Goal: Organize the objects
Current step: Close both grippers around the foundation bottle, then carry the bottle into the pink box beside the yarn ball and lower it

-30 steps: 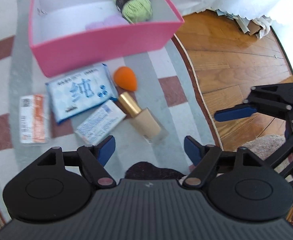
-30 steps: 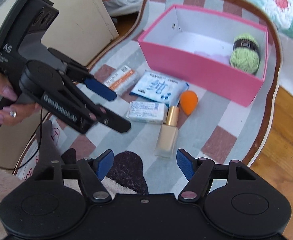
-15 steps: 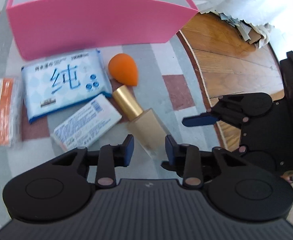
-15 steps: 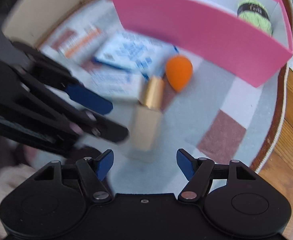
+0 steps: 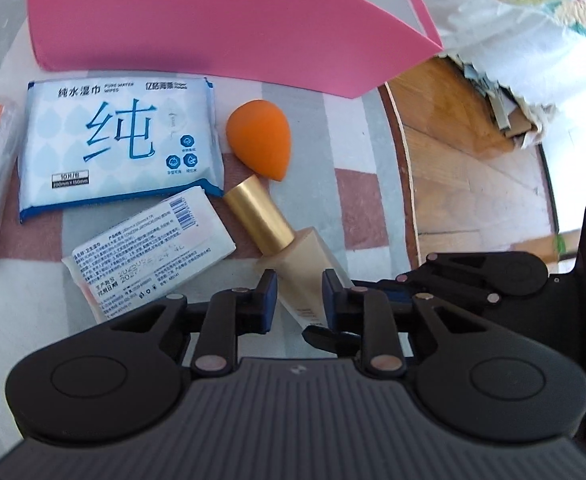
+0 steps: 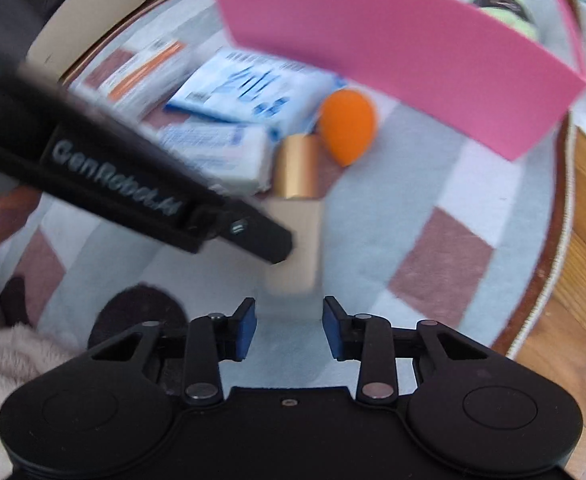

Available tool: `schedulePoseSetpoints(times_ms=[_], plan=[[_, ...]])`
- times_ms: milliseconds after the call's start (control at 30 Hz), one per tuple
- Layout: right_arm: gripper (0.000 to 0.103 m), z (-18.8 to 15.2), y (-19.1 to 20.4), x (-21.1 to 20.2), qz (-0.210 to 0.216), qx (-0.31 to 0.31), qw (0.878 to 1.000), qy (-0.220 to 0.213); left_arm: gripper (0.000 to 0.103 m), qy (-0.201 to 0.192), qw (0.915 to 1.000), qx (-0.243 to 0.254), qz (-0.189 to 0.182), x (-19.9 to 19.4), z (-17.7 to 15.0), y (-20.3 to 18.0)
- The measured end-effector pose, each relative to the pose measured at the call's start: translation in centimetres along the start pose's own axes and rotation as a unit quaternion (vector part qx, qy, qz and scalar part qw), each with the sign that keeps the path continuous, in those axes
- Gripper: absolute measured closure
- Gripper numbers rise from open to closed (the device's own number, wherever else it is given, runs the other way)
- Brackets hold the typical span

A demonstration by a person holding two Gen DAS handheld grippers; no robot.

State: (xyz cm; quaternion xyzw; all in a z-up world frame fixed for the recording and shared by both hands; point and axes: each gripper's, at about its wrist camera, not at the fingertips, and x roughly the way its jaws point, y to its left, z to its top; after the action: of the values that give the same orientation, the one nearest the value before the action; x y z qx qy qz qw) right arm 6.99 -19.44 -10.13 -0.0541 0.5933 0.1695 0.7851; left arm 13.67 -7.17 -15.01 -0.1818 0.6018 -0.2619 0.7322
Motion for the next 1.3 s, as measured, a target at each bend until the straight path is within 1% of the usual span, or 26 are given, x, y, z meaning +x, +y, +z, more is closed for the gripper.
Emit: schedulePoseSetpoints(times_ms=[33,100,200,267,300,400,467,533,567,633,700,767,867,900,1033,1167,1233,1300], plan=[[0.064,0.1,-0.5,-0.1,0.011,0.013,1.000,-0.004,0.077,-0.002,1.0000,-0.007,-0.003,0.1,0.0,0.1],[0.063,0.2,-1.4,-0.1,0.031,0.037,0.999,-0.003,0.071,-0.006,0.9995,-0.027,-0.011,0.6,-0.1,0.5],[0.062,0.2,-1.8,0.2,0.047,0.058,0.997,-0.002,0.068,-0.009,0.9978,-0.061,-0.024,1.2,-0.5,1.0],[0.062,0.2,-2.4,0.4,0.063,0.084,0.994,0.000,0.067,-0.011,0.9971,-0.070,-0.029,1.3,-0.6,1.1],[0.062,0.2,-2.9,0.5,0.075,0.103,0.992,0.002,0.065,-0.010,0.9967,-0.075,-0.031,1.4,-0.6,1.1],[0.062,0.0,-4.4,1.0,0.116,0.173,0.978,0.011,0.059,-0.005,0.9954,-0.090,-0.035,1.8,-0.7,1.3],[0.062,-0.2,-5.6,1.5,0.148,0.225,0.963,0.018,0.057,-0.004,0.9952,-0.091,-0.036,2.0,-0.8,1.4],[0.062,-0.5,-6.6,2.0,0.178,0.270,0.946,0.025,0.058,-0.008,0.9942,-0.100,-0.038,2.0,-0.8,1.6],[0.062,-0.7,-6.8,2.2,0.187,0.280,0.941,0.027,0.059,-0.008,0.9938,-0.103,-0.042,2.1,-0.8,1.6],[0.062,-0.8,-6.8,2.3,0.192,0.288,0.938,0.028,0.059,-0.010,0.9943,-0.097,-0.042,2.3,-0.8,1.4],[0.062,-0.5,-6.3,2.2,0.186,0.277,0.942,0.026,0.067,-0.010,0.9942,-0.095,-0.050,2.5,-0.8,1.2],[0.061,-0.1,-5.4,2.1,0.169,0.252,0.953,0.023,0.067,-0.007,0.9935,-0.098,-0.057,2.8,-0.7,1.2],[0.059,0.8,-3.7,2.0,0.129,0.182,0.975,0.020,0.066,-0.012,0.9961,-0.077,-0.043,2.9,-0.7,0.4],[0.059,0.9,-3.1,2.0,0.119,0.170,0.978,0.019,0.066,-0.013,0.9966,-0.071,-0.040,2.8,-0.8,0.2],[0.059,0.9,-2.3,1.9,0.109,0.157,0.981,0.017,0.067,-0.011,0.9977,-0.060,-0.030,2.3,-1.3,-0.4],[0.059,0.8,-0.7,1.4,0.096,0.144,0.985,0.021,0.066,-0.016,0.9993,-0.033,-0.013,0.7,-2.0,-1.4],[0.059,0.5,-1.2,0.6,0.102,0.144,0.984,0.019,0.066,-0.019,0.9995,-0.026,-0.004,-0.6,-2.2,-1.6],[0.059,0.6,-0.7,0.0,0.112,0.150,0.982,0.012,0.067,-0.025,0.9994,-0.022,-0.004,-2.0,-2.3,-1.5]])
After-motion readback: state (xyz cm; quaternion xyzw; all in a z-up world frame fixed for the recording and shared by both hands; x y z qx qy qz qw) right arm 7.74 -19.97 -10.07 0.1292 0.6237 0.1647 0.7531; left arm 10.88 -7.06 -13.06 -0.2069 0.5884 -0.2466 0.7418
